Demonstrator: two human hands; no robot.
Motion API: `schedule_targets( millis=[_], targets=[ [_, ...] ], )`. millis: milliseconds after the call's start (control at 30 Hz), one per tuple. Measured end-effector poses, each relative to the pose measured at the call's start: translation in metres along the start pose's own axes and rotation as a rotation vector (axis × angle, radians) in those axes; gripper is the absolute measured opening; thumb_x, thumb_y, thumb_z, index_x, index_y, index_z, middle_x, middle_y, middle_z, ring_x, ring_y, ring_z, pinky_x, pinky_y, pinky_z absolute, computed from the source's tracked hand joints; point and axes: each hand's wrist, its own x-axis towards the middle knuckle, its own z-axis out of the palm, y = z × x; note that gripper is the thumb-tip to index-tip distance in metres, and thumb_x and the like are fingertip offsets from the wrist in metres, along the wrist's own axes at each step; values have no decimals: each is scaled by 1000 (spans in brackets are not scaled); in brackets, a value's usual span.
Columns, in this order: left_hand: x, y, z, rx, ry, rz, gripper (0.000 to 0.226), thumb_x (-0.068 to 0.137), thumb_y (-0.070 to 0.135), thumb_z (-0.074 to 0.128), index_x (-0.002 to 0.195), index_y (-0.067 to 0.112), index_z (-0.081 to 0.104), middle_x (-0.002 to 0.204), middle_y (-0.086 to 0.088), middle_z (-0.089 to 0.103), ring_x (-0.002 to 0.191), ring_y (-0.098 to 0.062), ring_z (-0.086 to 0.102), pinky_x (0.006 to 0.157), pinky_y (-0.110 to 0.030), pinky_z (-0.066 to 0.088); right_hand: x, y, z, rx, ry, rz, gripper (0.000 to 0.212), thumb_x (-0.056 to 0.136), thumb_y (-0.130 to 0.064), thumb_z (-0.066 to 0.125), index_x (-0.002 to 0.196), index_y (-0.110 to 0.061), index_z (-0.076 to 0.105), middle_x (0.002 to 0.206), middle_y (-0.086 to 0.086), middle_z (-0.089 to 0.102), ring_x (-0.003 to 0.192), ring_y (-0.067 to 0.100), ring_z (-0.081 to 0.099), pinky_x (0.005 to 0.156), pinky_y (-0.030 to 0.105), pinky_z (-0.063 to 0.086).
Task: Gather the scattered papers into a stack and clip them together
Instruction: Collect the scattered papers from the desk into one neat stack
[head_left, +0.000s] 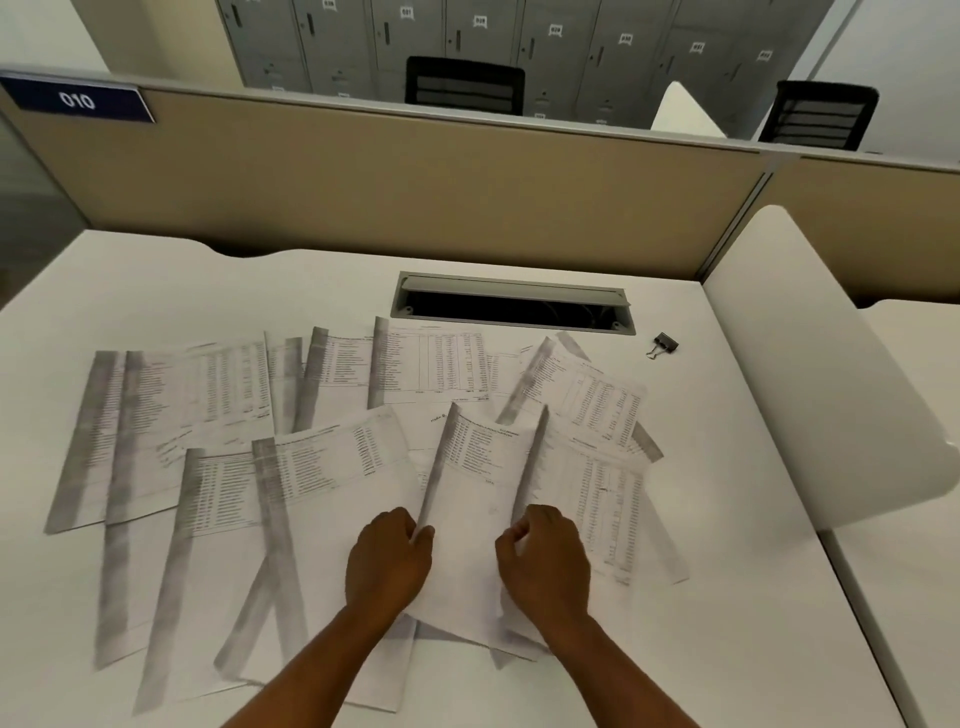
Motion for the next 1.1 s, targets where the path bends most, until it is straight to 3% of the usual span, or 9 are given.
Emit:
schedule_targets(
  millis=[133, 233, 333, 500, 667, 733, 833, 967, 1100],
  targets=[
    [-7, -5, 4, -216, -160, -104, 22, 95, 42, 56, 94, 20, 56, 90, 7, 63, 83, -11, 62, 74, -26, 53, -14, -26, 20, 56, -130, -109, 10, 91, -39, 58, 90, -29, 57, 93, -14, 60, 84, 4, 51, 71, 15, 42],
    [-10, -4, 3, -423, -256, -236, 42, 95, 59, 44, 116, 23, 52, 111, 5, 57, 101, -16, 57, 86, -29, 48, -18, -29, 33, 137, -278, -192, 18, 91, -48, 62, 98, -31, 63, 109, -16, 63, 98, 2, 51, 82, 7, 36],
    [-11, -13, 5, -450, -298, -239, 56, 88, 56, 59, 129, 20, 49, 123, 2, 57, 110, -20, 58, 92, -36, 52, -11, -23, 34, 203, -224, -209, 15, 90, -46, 66, 98, -33, 65, 112, -19, 62, 104, 0, 52, 85, 3, 32],
    [-16, -34, -2, -403, -194, -214, 28, 90, 25, 68, 113, 17, 55, 107, 3, 62, 97, -18, 63, 85, -35, 57, 17, 5, 10, 190, 133, 63, 21, 86, -28, 75, 105, -24, 67, 117, -1, 62, 115, 21, 53, 87, 28, 44],
    [-19, -55, -15, -358, -87, -173, 19, 98, 32, 54, 104, 14, 57, 98, 2, 64, 89, -16, 63, 73, -26, 49, 61, 45, -10, 69, 117, 493, 69, 84, -49, 74, 135, -8, 52, 138, 18, 48, 127, 40, 46, 99, 52, 48],
    [-19, -59, -20, -350, -73, -174, 22, 99, 35, 49, 100, 14, 57, 94, 2, 65, 88, -16, 63, 72, -27, 49, 71, 52, -13, -33, 60, 567, 93, 74, -66, 76, 137, -4, 44, 135, 20, 47, 125, 40, 46, 98, 53, 47],
    [-16, -65, -23, -350, -80, -187, 26, 98, 41, 50, 99, 16, 57, 93, 4, 64, 85, -13, 62, 70, -27, 47, 73, 50, -9, -148, 24, 558, 105, 61, -77, 78, 129, -5, 43, 129, 17, 47, 121, 37, 49, 93, 50, 49],
    [-13, -70, -21, -341, -187, -180, 25, 90, 31, 67, 107, 22, 51, 101, 10, 59, 93, -15, 59, 71, -24, 47, 73, 51, -5, -128, 16, 549, 103, 63, -71, 82, 132, -6, 42, 131, 18, 50, 122, 38, 53, 96, 51, 49],
    [-15, -68, -22, -339, -186, -163, 20, 96, 24, 58, 113, 19, 49, 104, 9, 57, 92, -12, 56, 78, -25, 48, 79, 59, -12, 11, -33, 603, 103, 56, -61, 91, 132, -10, 44, 131, 17, 51, 121, 38, 55, 95, 50, 49]
  ],
)
